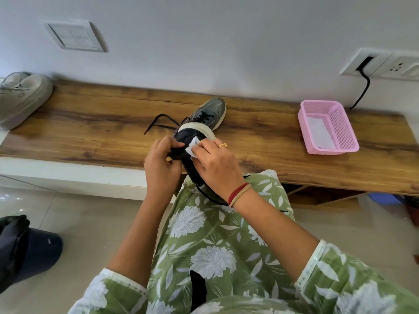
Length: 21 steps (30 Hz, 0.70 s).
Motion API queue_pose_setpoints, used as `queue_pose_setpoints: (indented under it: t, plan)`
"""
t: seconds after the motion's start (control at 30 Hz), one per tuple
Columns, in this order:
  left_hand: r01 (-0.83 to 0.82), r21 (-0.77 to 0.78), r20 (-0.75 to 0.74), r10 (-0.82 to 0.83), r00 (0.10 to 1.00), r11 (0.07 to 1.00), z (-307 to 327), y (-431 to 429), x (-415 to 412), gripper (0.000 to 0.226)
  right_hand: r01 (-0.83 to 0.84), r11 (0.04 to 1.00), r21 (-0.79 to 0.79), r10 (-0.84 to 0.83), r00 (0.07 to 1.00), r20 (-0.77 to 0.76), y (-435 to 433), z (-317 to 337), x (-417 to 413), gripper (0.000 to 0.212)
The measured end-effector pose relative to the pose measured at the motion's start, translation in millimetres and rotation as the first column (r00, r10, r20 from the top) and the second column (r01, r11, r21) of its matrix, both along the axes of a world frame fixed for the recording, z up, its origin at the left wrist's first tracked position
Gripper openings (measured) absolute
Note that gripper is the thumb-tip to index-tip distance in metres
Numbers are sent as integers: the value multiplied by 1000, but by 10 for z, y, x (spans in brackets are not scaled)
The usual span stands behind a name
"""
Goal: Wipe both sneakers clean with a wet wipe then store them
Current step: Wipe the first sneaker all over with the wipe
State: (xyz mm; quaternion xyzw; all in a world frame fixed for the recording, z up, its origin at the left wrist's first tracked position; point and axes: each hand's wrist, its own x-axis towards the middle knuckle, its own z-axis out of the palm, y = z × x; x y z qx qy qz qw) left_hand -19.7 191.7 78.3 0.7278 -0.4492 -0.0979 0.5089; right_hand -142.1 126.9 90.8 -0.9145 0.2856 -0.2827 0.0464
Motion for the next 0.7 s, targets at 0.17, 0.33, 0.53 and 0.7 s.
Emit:
queue_pose_setpoints:
  t: [0.17,0.33,0.53,0.7]
  plan:
    - [-39,25,-54,40,998,999,-24,10,-8,37,-117,938,326,99,993,70,-183,112,-170,14]
    - [-37,13,-94,38,995,999,-29,10,3,36,10,637,771,-531,731,429,-284,155,-318,10]
    - [-22,4,-104,22,994,1000,11,-35,-45,35,-82,912,402,-12,974,226,-49,132,-67,22]
    - [-35,14,-102,36,994,999,-2,-4,-29,39,-13,999,-51,7,993,-120,57,-71,-96,30]
